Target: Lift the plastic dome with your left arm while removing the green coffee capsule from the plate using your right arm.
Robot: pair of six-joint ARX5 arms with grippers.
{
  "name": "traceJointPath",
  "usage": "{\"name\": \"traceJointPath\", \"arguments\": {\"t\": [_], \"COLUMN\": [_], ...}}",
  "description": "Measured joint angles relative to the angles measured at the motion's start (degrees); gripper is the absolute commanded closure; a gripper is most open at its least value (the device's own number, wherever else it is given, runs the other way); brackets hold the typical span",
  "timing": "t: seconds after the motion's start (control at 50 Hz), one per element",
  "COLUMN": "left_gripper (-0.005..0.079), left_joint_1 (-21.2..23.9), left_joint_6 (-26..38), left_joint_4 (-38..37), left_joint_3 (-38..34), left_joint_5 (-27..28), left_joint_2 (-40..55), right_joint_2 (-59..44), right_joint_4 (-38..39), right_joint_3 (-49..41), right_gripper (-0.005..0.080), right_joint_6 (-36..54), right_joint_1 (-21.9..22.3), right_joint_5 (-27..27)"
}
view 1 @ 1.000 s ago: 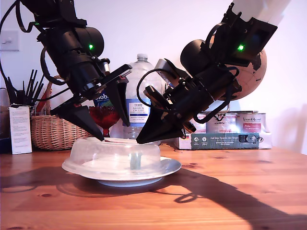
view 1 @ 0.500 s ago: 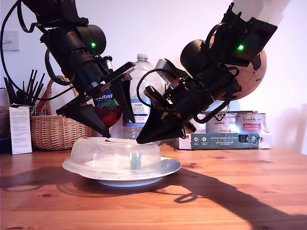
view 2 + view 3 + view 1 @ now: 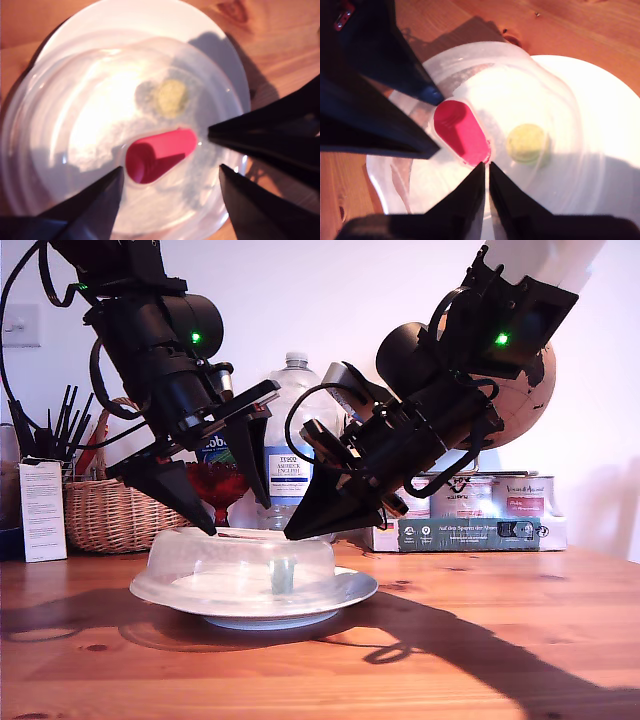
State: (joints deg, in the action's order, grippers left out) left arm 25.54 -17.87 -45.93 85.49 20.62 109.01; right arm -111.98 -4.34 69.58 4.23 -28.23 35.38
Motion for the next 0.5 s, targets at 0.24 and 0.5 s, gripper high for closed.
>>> {"name": "traceJointPath", "arguments": {"t": [0.24, 0.5], "left_gripper": [0.0211, 0.0225], "left_joint_1": [-0.2, -0.4], "left_joint_6": [-0.5, -1.8], "left_joint_4": [-0.3, 0.9], "left_joint_3": [0.0, 0.0], "left_joint_5": [2.2, 5.2], "left_joint_2": [0.8, 1.7], "right_joint_2": [0.0, 0.0], "right_joint_4": [-0.3, -0.5], "right_joint_3": [0.0, 0.1], "right_gripper": [0.0764, 0.0764], "right_joint_6": [0.2, 0.5], "right_joint_1": [0.0, 0.0], "right_joint_5": [-0.5, -0.9]}}
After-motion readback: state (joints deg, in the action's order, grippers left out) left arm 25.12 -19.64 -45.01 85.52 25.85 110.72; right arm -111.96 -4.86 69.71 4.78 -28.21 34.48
